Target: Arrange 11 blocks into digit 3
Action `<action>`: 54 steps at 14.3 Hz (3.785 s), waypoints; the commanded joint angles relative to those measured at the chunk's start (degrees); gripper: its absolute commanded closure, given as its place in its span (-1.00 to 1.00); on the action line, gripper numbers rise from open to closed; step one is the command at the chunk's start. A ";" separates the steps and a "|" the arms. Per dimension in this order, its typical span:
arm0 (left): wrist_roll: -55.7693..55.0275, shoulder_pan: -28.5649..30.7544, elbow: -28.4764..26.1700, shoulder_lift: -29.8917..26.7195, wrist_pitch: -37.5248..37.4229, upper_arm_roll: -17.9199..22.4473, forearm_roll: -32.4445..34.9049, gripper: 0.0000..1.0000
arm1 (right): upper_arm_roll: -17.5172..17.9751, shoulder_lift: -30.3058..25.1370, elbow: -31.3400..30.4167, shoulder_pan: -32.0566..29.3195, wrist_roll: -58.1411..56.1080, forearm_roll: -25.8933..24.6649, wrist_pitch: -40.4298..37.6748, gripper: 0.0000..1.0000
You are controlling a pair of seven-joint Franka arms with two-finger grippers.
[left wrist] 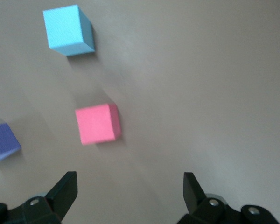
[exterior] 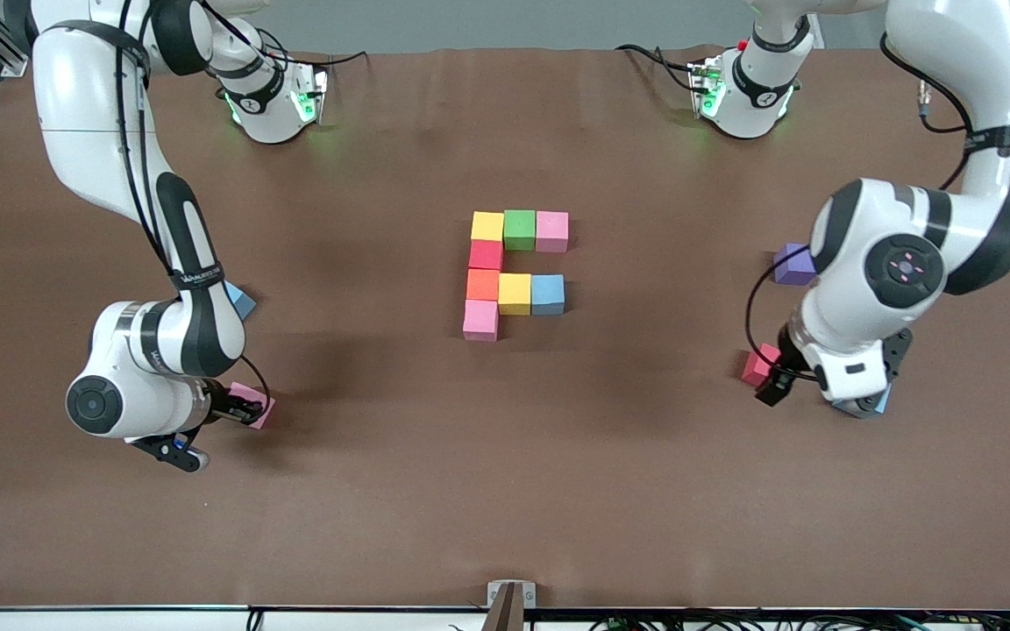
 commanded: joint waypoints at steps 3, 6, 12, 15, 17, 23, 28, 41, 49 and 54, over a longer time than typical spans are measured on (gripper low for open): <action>0.27 4.53 -1.40 3.35 0.73 -0.84 1.05 -1.00 | 2.62 -1.37 3.26 0.91 -4.11 0.88 -0.50 -0.07; 0.18 6.11 -4.38 5.11 3.53 -0.85 0.43 -1.00 | 3.78 -1.55 7.39 5.82 -4.39 0.97 -0.78 -0.07; 0.00 8.05 -14.67 5.20 17.15 -0.76 0.43 -1.00 | 3.69 0.03 12.42 16.38 2.25 1.14 0.10 0.18; 0.09 8.93 -15.56 5.28 18.66 -0.84 0.52 -1.00 | 3.69 2.40 14.61 19.72 4.75 1.14 0.01 0.20; 0.09 8.93 -16.08 5.64 19.01 -0.76 0.52 -1.00 | 3.69 5.21 16.72 22.01 4.49 1.14 -0.51 0.20; -0.79 8.85 -16.35 6.34 21.91 -0.84 0.52 0.20 | 3.78 7.15 18.48 25.96 4.48 2.81 -2.71 0.20; -0.53 7.97 -11.09 5.38 20.69 -1.81 0.52 0.96 | 3.78 7.86 18.57 27.90 4.75 3.25 -3.24 0.20; -0.96 8.76 -1.76 0.55 4.79 -9.90 -0.71 0.98 | 3.78 8.74 19.54 28.35 4.75 6.24 -5.87 0.20; -1.13 8.58 -0.62 0.89 2.23 -9.90 -0.80 0.95 | 3.69 9.61 19.71 28.70 4.75 6.24 -5.61 0.19; -0.09 8.50 1.14 0.28 -1.38 -9.90 -0.80 0.95 | 3.69 9.88 19.71 29.05 4.75 6.24 -5.35 0.18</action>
